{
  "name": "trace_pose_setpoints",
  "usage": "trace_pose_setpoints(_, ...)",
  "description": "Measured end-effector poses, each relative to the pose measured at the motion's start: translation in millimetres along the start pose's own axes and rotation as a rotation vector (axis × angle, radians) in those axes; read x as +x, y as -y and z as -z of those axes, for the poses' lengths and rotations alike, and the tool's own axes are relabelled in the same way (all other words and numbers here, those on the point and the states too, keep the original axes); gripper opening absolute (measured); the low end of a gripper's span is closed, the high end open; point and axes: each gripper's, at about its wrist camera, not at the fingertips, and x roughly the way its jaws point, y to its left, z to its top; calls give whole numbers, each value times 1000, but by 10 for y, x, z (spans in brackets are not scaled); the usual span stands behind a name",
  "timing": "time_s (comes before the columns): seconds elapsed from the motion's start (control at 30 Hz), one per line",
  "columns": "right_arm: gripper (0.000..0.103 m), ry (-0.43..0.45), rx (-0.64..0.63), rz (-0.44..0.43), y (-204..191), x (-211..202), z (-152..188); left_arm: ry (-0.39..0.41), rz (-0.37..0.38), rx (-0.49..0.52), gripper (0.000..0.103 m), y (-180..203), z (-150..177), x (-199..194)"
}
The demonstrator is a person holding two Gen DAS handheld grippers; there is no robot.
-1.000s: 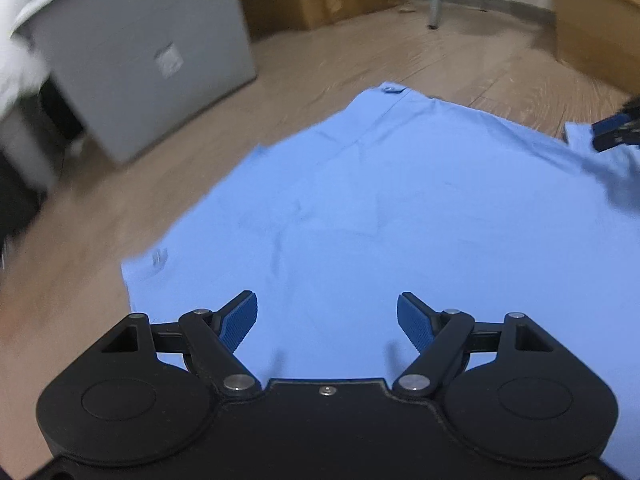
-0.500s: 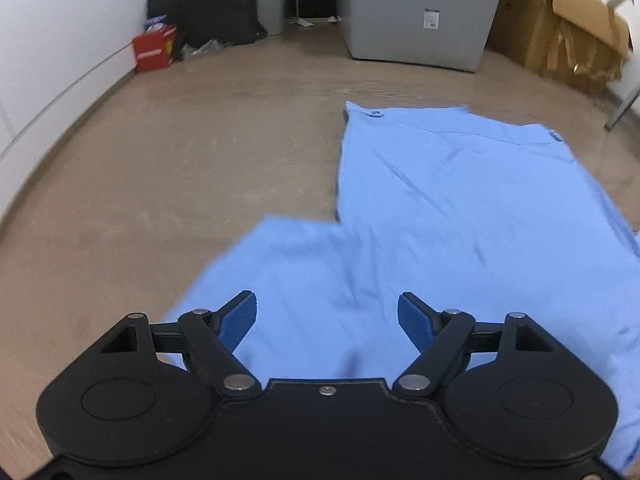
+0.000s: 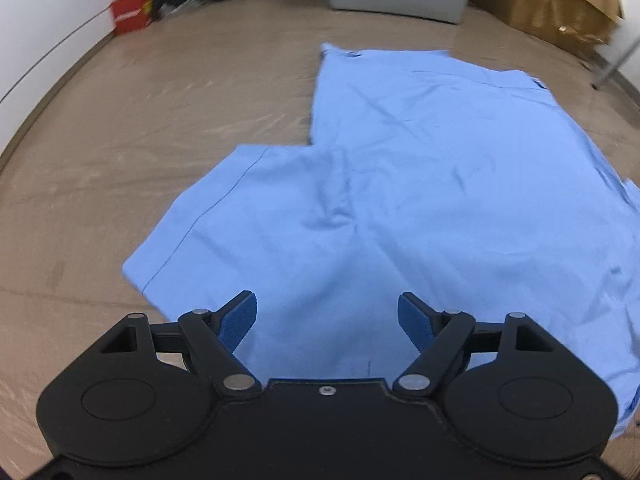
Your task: Fold clothes
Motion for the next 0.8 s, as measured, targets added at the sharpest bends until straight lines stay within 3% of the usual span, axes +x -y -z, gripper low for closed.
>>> trace_pose_setpoints(0.1, 83, -17, -37, -4, -79, 22, 3, -34, 10, -28, 77, -72, 20, 21)
trace_pose_setpoints(0.23, 83, -26, -101, 12, -210, 120, -20, -17, -17, 13, 76, -109, 59, -6)
trace_pose_setpoints(0.37, 83, -12, -104, 5, -306, 156, -64, -7, 31, 78, 77, 6, 101, -49)
trace_pose_setpoints(0.43, 83, -12, -127, 6, -342, 159, -67, 10, 65, 88, 77, 17, 134, -89)
trace_pose_setpoints(0.53, 83, -11, -163, 11, -356, 147, -59, 75, 37, 131, 77, 62, 219, -180)
trace_pose_setpoints(0.6, 83, -10, -174, 23, -316, 128, -53, 106, 40, 203, 77, 129, 310, -243)
trace_pose_setpoints(0.8, 83, -3, -194, 135, -4, -33, -87, 66, 68, 270, 77, 229, 361, -213)
